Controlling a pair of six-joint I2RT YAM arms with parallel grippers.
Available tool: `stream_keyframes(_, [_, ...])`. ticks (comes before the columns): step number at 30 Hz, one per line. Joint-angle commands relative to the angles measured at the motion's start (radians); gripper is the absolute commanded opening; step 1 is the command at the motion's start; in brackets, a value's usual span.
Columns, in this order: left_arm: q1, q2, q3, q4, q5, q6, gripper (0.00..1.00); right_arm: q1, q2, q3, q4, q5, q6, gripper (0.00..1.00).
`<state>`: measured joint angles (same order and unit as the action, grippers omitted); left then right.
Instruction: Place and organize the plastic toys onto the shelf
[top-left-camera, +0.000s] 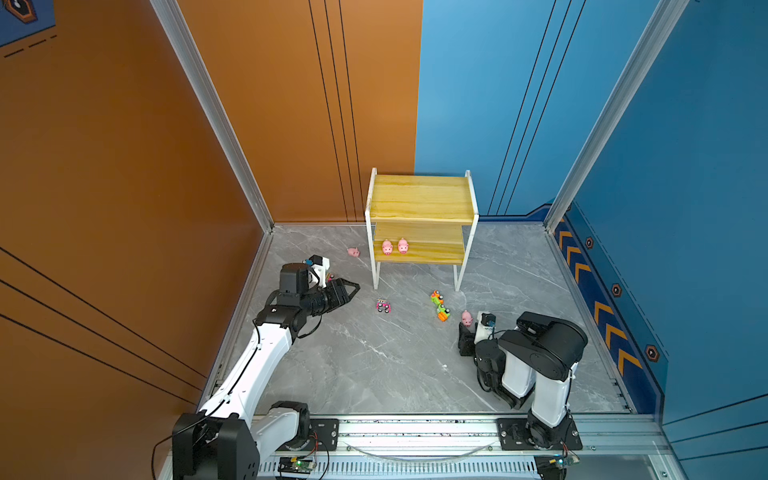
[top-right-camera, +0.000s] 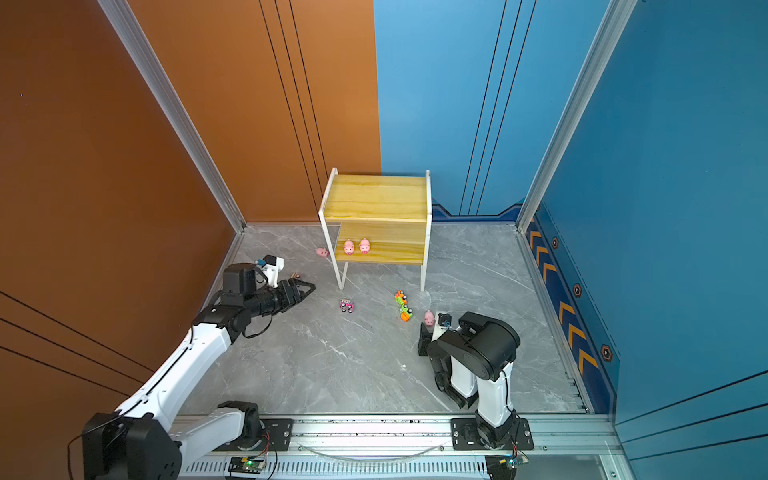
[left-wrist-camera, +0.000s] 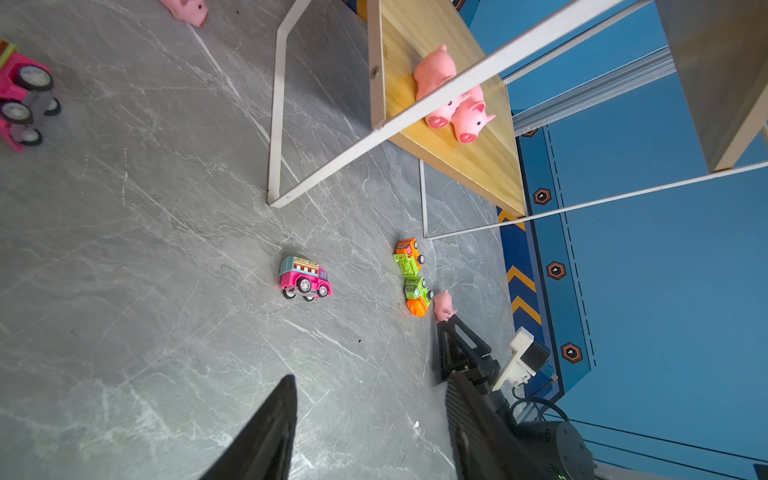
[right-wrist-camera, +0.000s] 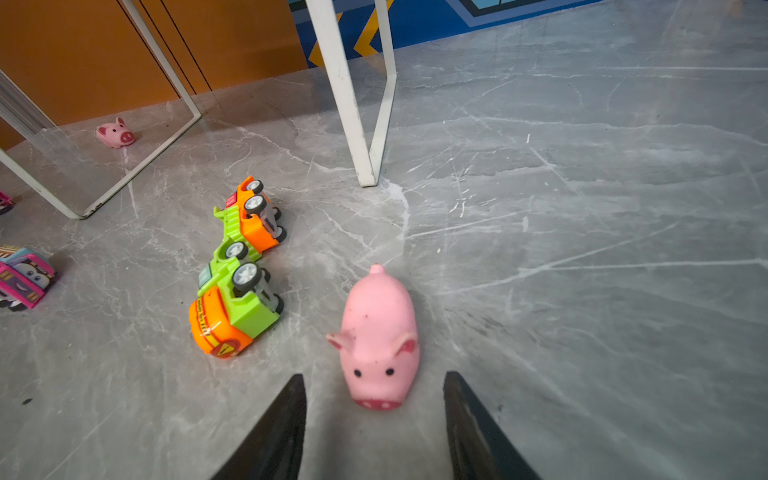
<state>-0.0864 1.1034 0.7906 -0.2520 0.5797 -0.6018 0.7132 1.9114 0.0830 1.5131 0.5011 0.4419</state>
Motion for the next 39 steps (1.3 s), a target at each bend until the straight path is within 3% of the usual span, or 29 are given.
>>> stream_keyframes(1, [-0.004, 0.004, 0.001, 0.011, 0.009, 0.007, 0.59, -0.004, 0.058, 0.004, -0.096, -0.049, 0.024, 0.49])
stream_keyframes(10, [-0.002, 0.004, 0.001, 0.011, 0.007, 0.008, 0.59, -0.004, 0.045, 0.014, -0.096, -0.042, -0.003, 0.35])
stream_keyframes(17, [0.000, 0.004, 0.001, 0.011, 0.006, 0.008, 0.59, -0.004, -0.038, 0.000, -0.139, -0.034, -0.011, 0.30])
stream_keyframes(20, [0.001, 0.006, 0.001, 0.011, 0.006, 0.008, 0.59, -0.004, -0.129, 0.007, -0.232, -0.038, -0.018, 0.29])
stream_keyframes(28, [0.001, 0.003, 0.001, 0.011, 0.008, 0.007, 0.59, -0.004, -0.403, 0.088, -0.691, -0.023, 0.026, 0.26])
stream_keyframes(32, [-0.001, 0.001, 0.001, 0.011, 0.010, 0.008, 0.59, -0.040, -0.493, 0.100, -0.860, -0.017, 0.105, 0.31])
stream_keyframes(39, [-0.006, -0.004, 0.001, 0.012, 0.010, 0.008, 0.59, -0.048, -0.655, 0.198, -1.205, -0.019, 0.167, 0.56])
